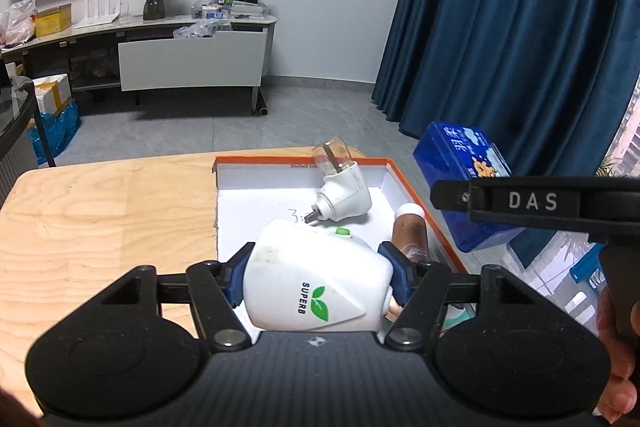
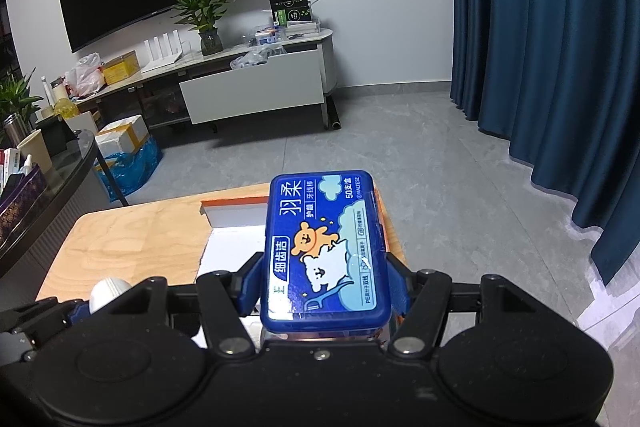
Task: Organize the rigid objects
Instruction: 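Carry the white diffuser and blue tin box over the orange-rimmed box, then lower and release the white diffuser with left tool while right tool releases the blue tin box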
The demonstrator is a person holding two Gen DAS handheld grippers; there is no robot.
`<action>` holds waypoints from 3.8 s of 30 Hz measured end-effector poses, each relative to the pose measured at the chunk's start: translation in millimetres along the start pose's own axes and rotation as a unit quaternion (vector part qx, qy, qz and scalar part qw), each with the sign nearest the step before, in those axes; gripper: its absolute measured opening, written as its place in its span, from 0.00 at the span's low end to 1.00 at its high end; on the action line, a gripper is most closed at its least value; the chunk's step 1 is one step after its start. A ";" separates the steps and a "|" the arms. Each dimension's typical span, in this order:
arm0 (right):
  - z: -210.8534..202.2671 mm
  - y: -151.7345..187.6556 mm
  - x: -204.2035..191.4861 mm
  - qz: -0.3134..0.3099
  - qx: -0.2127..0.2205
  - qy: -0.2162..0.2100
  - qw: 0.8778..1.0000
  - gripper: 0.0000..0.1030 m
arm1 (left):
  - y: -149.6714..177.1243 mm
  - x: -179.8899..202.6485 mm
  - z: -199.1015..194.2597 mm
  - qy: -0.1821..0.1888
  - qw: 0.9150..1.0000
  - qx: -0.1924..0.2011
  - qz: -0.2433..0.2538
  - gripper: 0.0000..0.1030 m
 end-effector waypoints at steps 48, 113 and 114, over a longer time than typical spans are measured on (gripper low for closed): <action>15.9 0.0 -1.1 -0.018 -0.029 -0.019 0.999 0.71 | 6.7 7.2 7.8 0.024 1.000 -0.010 0.009 0.65; -39.2 16.0 35.6 0.026 0.022 0.009 0.999 0.78 | 22.3 14.8 -3.2 0.074 0.997 -0.014 -0.014 0.88; -44.5 17.8 34.4 0.023 0.026 0.011 0.999 0.78 | 21.7 14.3 -8.2 0.068 0.998 -0.013 -0.014 0.88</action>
Point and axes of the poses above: each gripper's, at about its wrist camera, not at the fingertips, and z roughly the way its jaws point, x to its right, y to its underside, the point moved 3 cm from there along z, roughly the way its jaws point
